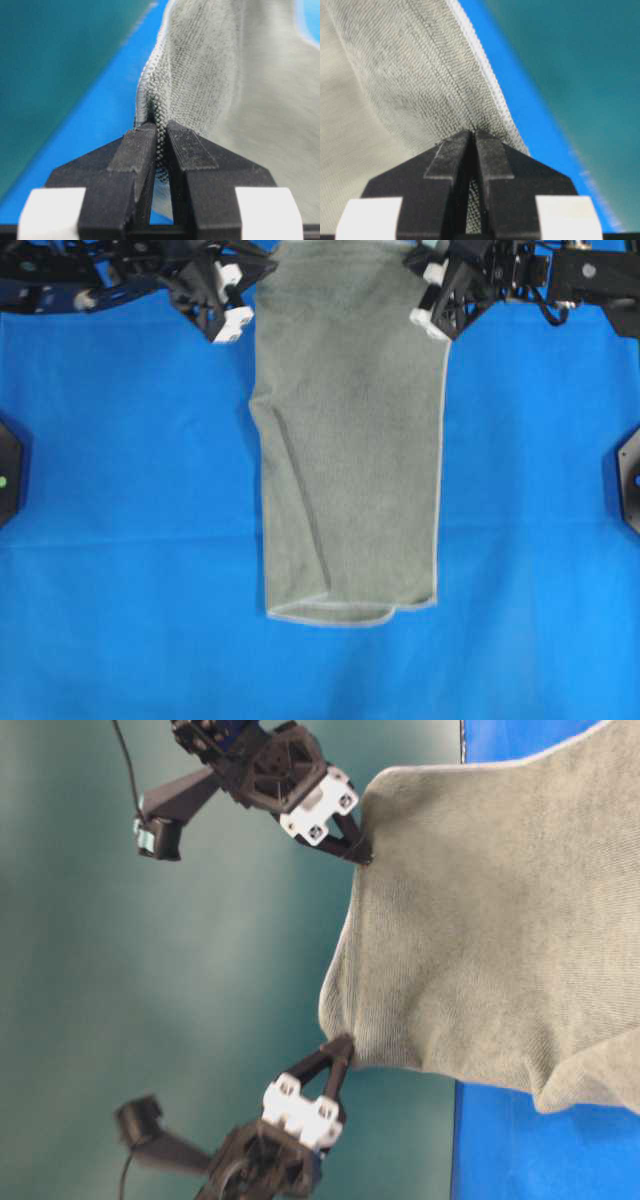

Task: Fold a large towel.
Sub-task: 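Lift the back end and fold it forward over the front half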

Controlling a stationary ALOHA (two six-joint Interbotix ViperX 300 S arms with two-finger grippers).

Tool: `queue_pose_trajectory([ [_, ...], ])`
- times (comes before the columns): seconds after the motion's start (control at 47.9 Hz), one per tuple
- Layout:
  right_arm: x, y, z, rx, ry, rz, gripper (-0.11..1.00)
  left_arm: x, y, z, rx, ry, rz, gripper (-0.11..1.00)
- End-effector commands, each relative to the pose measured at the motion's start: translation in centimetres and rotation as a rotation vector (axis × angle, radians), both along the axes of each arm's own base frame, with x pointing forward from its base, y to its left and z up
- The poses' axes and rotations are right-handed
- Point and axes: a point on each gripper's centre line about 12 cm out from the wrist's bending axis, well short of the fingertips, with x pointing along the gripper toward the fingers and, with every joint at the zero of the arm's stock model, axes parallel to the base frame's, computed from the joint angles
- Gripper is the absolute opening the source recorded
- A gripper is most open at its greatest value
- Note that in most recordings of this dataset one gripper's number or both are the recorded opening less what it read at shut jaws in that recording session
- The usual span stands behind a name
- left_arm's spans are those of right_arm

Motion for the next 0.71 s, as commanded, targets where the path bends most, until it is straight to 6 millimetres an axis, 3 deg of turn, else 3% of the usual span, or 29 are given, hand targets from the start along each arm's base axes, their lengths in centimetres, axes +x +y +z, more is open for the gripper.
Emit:
queue_pose_trajectory([
  [0.0, 0.0, 2.7, 0.8, 0.003, 0.013, 0.033, 0.03, -0.9, -3.3, 1.2, 0.012, -0.022, -0.07, 0.04],
  [0.167, 0.0, 9.7, 0.2, 0.068, 0.066, 0.121, 0.02, -2.6, -10.8, -0.2, -0.016, 0.007, -0.262, 0.04],
  [0.438, -0.1, 18.5, -0.9, 0.214, 0.078, 0.176, 0.03, -4.5, -21.0, -2.1, -0.07, 0.072, -0.571, 0.04],
  [0.564, -0.2, 22.1, -1.4, 0.268, 0.073, 0.213, 0.03, -4.8, -24.1, -3.8, -0.145, 0.125, -0.63, 0.04],
  [0.689, -0.3, 24.2, -2.2, 0.313, 0.076, 0.215, 0.03, -4.5, -26.8, -5.6, -0.229, 0.179, -0.655, 0.04],
])
